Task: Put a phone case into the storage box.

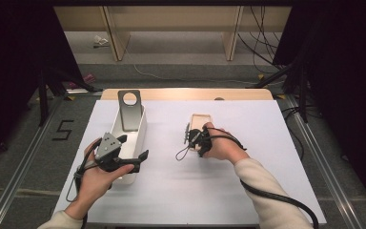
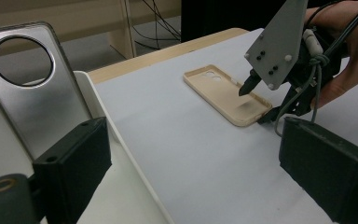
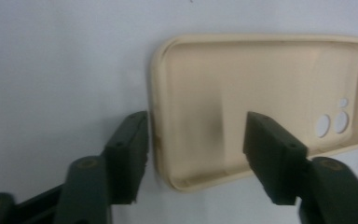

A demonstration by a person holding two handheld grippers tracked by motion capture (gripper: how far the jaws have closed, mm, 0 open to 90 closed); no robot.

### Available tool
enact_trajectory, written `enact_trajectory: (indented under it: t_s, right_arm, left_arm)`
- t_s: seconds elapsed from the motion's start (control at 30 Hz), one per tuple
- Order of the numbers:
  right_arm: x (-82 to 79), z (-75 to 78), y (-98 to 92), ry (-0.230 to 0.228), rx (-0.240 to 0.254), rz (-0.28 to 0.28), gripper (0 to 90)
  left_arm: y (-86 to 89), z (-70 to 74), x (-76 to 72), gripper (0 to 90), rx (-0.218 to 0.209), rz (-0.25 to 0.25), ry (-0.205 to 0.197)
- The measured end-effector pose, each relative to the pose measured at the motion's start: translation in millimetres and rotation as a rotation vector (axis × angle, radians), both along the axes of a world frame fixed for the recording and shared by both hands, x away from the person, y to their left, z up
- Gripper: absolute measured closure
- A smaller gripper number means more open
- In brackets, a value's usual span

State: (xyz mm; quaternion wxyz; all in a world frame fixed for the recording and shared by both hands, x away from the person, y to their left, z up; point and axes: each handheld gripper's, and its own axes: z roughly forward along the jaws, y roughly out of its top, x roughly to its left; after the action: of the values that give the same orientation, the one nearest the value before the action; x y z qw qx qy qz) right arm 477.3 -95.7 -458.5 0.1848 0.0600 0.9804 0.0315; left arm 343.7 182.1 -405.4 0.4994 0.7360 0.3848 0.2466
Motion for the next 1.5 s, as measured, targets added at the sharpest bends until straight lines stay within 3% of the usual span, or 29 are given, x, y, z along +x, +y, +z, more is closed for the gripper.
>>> enact_trajectory:
  t_s: [0.1, 0.17, 0.83, 1.27, 1.5]
  right_arm:
    - [-2.1, 0.1, 1.3, 0.033, -0.005, 0.007, 59.8]
    - [-2.4, -0.1, 2.0, 0.043, -0.008, 0.012, 63.1]
    - [-2.1, 0.1, 7.1, 0.118, -0.038, 0.003, 80.6]
    - [-2.6, 0.4, 6.3, 0.11, -0.031, 0.01, 85.2]
    - [-4.7, 0.2, 2.5, 0.093, 0.013, 0.013, 86.5]
  left_arm:
    - [-0.5, 0.2, -0.3, 8.7, 0.009, -0.002, -0.006]
    - [-1.2, 0.3, -0.8, 8.8, 0.018, -0.002, -0.011]
    - [-2.1, 0.6, -1.4, 9.7, 0.025, -0.005, -0.015]
    - [-2.4, -0.1, -1.2, 10.0, 0.028, -0.006, -0.015]
    - [-2.5, -0.5, -1.3, 10.1, 0.028, -0.006, -0.014]
